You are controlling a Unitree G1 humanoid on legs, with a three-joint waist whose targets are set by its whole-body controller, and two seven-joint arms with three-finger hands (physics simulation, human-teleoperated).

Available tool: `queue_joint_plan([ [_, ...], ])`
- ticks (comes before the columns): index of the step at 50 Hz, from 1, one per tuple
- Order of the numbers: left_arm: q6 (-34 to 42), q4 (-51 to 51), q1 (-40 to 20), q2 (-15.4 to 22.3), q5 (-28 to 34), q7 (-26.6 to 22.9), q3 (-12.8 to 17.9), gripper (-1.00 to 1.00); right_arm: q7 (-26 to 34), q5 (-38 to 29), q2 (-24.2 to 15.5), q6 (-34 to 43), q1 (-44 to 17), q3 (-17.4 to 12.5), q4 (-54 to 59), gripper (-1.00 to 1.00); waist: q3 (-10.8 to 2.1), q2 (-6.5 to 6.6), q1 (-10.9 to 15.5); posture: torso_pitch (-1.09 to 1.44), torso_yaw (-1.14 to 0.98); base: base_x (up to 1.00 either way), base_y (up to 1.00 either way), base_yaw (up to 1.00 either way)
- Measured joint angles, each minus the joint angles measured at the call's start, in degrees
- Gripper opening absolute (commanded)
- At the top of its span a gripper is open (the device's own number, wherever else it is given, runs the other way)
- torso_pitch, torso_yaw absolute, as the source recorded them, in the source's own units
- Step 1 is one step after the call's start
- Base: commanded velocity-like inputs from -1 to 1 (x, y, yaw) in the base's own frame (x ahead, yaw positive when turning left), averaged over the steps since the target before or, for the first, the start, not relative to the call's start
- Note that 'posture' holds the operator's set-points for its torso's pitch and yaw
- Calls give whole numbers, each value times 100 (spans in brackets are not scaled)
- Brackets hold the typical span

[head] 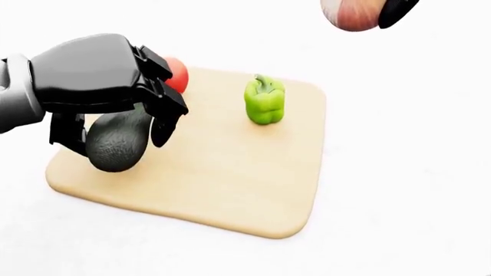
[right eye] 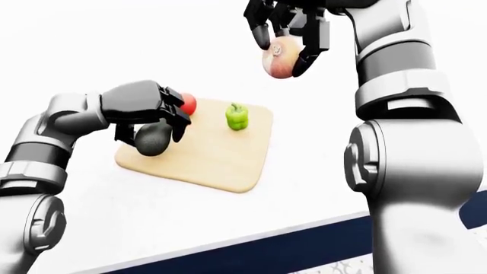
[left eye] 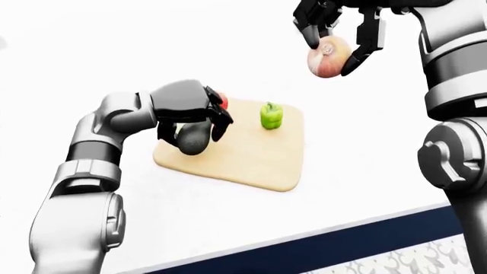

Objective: Place the avocado, onion, tomato and bell pepper on the cutting board.

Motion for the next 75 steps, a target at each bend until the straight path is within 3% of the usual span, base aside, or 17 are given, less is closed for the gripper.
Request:
queue_joint_plan([
  [3,32,26,66,-4,24,18,-36,-100,-4,2,1,-2,-3,0,-2,-100,-10,13,-3,0,0,0,0,0],
  [13,324,-269,298,-115,-699,-771,21,-100,9,7,-6,11,-15,-7,-7,-100,-28,24,0,0,0,0,0,0],
  [16,354,-307,315,-134,-725,-799,35,-69,15,8,-6,12,0,-6,-5,-100,-32,19,4,0,0,0,0,0],
  [20,347,-324,334,-118,-707,-788,57,-51,21,2,-6,12,15,0,8,-100,-39,27,18,0,0,0,0,0],
  [26,355,-369,375,-114,-739,-834,58,40,35,2,-10,15,-10,-3,7,-100,-31,28,25,0,0,0,0,0],
  [28,368,-388,384,-115,-760,-829,78,47,35,4,-11,14,-13,-6,3,-100,-30,26,28,0,0,0,0,0],
  [36,392,-429,352,-135,-843,-816,85,37,39,6,-10,4,-26,-2,7,-100,-35,17,10,0,0,0,0,0],
  [45,435,-524,371,-98,-980,-1035,72,41,57,-6,-27,26,-86,-3,23,-100,-26,25,4,0,0,0,0,0],
  [51,545,-595,378,8,-1198,-1377,101,57,64,-17,-43,26,-78,-1,26,-100,-8,19,0,0,0,0,0,0],
  [57,828,-854,325,93,-1699,-1864,199,100,82,-40,-44,42,-77,3,31,-100,15,15,10,0,0,0,0,0],
  [65,1276,-1374,318,182,-2481,-2433,367,100,75,-38,-42,26,-74,-4,-3,-100,23,10,10,0,0,0,0,0],
  [75,1818,-1924,319,697,-3135,-2685,716,100,63,-68,-66,-28,-66,10,13,-100,48,34,-2,0,0,0,0,0],
])
